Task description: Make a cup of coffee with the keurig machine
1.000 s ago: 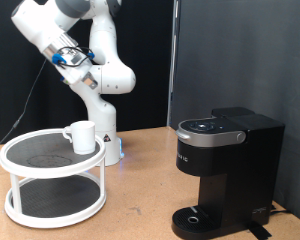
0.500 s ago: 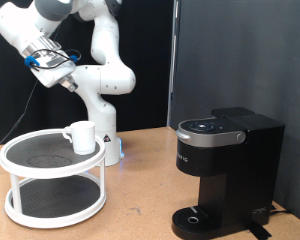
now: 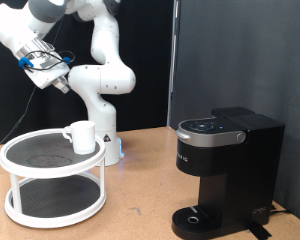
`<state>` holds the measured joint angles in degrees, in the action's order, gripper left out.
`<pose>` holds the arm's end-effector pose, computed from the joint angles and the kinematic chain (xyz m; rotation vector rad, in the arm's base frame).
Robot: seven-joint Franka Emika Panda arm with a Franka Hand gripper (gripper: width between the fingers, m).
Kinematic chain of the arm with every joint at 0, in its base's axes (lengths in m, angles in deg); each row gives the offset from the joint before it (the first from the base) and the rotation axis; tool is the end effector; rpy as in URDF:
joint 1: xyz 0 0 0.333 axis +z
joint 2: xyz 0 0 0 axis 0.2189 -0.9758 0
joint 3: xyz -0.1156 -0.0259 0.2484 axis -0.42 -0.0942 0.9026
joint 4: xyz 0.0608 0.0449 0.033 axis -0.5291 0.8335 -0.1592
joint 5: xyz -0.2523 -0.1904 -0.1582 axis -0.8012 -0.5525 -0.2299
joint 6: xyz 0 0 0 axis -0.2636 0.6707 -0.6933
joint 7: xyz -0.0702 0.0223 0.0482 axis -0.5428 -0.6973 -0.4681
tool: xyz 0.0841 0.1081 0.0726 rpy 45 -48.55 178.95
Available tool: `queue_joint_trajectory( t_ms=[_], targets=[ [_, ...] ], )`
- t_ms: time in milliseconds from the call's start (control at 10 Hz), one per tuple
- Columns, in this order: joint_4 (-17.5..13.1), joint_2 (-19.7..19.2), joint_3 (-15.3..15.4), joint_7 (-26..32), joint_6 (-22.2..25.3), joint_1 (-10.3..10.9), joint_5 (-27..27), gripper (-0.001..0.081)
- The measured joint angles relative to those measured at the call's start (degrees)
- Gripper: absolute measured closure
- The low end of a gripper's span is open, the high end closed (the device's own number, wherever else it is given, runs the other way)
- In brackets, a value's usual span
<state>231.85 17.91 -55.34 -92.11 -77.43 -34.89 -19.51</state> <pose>0.2110 -0.2003 0.3807 -0.4127 2.5756 0.7918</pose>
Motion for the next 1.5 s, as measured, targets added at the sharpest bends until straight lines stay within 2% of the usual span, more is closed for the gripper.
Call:
queue_joint_trajectory(
  t_ms=[200, 300, 400, 500, 600, 700, 800, 900, 1000, 1100, 1500],
  targets=[
    [1.8, -0.9, 0.0, 0.0, -3.1, -0.3, -2.4, 0.0782],
    [2.9, -1.6, 0.0, 0.0, -5.0, -0.4, -3.0, 0.0603],
    [4.2, -2.1, 0.0, 0.0, -7.5, -0.5, -3.5, 0.0603],
    [5.6, -2.7, 0.0, 0.0, -10.3, -0.5, -3.7, 0.0407],
    [7.0, -3.3, 0.0, 0.0, -13.3, -0.5, -3.7, 0.0269],
    [8.2, -4.0, 0.0, 0.1, -16.3, -0.5, -3.7, 0.0269],
    [9.1, -5.0, 0.0, 0.4, -18.9, -0.4, -3.7, 0.0145],
    [9.6, -6.0, 0.0, 0.9, -21.0, -0.2, -3.7, 0.0145],
    [9.9, -7.2, 0.0, 1.5, -22.5, 0.1, -3.6, 0.0086],
    [9.9, -8.2, -0.1, 2.2, -23.3, 0.5, -3.3, 0.0075],
    [9.9, -9.9, -0.5, 6.1, -23.9, 2.3, 0.1, 0.0072]
  ],
)
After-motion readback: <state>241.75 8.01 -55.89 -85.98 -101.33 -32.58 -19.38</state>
